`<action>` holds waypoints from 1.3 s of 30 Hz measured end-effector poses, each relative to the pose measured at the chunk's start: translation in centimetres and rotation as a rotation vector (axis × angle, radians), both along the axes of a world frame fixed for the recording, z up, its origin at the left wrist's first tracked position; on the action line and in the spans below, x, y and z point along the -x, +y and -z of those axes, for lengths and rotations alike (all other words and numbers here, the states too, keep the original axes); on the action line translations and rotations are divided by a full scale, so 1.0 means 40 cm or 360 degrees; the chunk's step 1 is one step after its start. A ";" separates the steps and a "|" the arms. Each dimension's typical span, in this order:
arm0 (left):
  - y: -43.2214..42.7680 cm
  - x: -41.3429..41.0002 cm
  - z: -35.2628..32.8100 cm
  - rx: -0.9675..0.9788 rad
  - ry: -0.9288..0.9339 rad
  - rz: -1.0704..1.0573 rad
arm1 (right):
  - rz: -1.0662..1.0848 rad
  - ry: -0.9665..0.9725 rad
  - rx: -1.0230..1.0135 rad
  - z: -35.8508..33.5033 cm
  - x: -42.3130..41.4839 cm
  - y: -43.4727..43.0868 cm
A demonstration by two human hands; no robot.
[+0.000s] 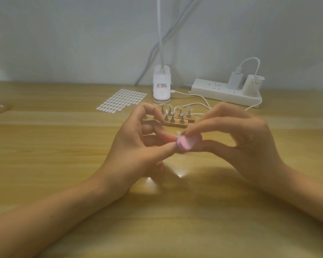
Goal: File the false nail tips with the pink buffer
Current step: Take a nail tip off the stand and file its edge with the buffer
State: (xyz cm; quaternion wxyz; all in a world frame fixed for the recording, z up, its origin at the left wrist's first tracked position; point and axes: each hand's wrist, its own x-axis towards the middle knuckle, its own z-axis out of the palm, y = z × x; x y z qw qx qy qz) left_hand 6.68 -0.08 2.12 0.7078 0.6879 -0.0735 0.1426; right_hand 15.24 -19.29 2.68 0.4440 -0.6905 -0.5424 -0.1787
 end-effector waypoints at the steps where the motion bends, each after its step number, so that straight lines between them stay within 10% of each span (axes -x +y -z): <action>1: -0.001 -0.001 -0.001 0.0000 -0.0007 0.0024 | -0.0005 -0.0016 0.0010 -0.001 -0.001 -0.001; 39: -0.003 0.004 -0.001 -0.0140 -0.0166 0.0089 | -0.0024 -0.0159 0.0101 -0.001 0.011 -0.002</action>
